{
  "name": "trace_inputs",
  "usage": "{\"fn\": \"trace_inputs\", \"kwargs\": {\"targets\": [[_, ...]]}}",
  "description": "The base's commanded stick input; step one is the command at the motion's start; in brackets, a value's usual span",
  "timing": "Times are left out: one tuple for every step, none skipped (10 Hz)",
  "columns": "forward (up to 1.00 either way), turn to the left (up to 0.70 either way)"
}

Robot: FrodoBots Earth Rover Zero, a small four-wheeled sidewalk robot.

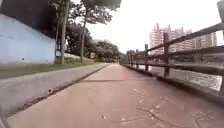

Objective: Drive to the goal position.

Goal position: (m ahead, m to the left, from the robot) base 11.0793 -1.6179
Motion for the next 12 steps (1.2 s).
{"fn": "trace_inputs", "kwargs": {"targets": [[0.97,0.0],[0.97,0.0],[0.97,0.0],[0.97,0.0],[0.97,0.0],[0.97,0.0],[0.97,0.0],[0.97,0.0],[0.97,0.0],[0.97,0.0],[0.97,0.0],[0.97,0.0]]}}
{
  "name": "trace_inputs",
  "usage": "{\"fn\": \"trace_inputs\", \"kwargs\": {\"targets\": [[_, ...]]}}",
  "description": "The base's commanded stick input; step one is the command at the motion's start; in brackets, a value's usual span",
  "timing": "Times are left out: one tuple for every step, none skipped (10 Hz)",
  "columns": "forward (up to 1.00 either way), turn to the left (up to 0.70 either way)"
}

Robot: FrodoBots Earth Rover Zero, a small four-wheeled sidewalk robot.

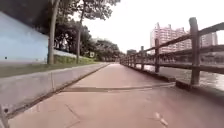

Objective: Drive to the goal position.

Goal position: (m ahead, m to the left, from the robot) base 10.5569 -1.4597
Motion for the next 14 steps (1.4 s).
{"fn": "trace_inputs", "kwargs": {"targets": [[0.97,0.0],[0.97,0.0],[0.97,0.0],[0.97,0.0],[0.97,0.0],[0.97,0.0],[0.97,0.0],[0.97,0.0],[0.97,0.0],[0.97,0.0],[0.97,0.0],[0.97,0.0],[0.97,0.0],[0.97,0.0]]}}
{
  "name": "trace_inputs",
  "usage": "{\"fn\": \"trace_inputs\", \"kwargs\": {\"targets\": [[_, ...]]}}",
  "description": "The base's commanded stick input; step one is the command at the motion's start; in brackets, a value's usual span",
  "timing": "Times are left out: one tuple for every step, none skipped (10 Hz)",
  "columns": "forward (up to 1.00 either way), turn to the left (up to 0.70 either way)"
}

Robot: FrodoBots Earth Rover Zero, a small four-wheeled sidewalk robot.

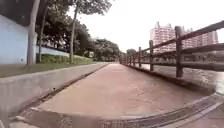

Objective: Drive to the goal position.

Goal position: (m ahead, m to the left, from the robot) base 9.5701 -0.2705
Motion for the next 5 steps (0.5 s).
{"fn": "trace_inputs", "kwargs": {"targets": [[0.97,0.0],[0.97,0.0],[0.97,0.0],[0.97,0.0],[0.97,0.0]]}}
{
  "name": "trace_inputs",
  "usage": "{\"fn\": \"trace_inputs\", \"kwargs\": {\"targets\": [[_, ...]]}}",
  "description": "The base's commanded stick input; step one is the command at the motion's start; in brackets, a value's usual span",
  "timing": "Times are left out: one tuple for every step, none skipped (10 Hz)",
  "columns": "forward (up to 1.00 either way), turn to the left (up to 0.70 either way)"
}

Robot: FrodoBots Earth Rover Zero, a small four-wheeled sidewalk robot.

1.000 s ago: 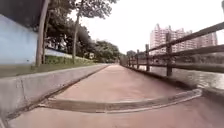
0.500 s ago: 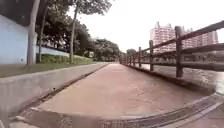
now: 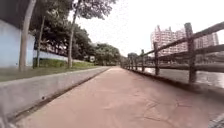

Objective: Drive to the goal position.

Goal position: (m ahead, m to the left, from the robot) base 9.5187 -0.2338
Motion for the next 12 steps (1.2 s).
{"fn": "trace_inputs", "kwargs": {"targets": [[0.97,0.0],[0.97,0.0],[0.97,0.0],[0.97,0.0],[0.97,0.0],[0.97,0.0],[0.97,0.0],[0.97,0.0],[0.97,0.0],[0.97,0.0],[0.97,0.0],[0.97,0.0]]}}
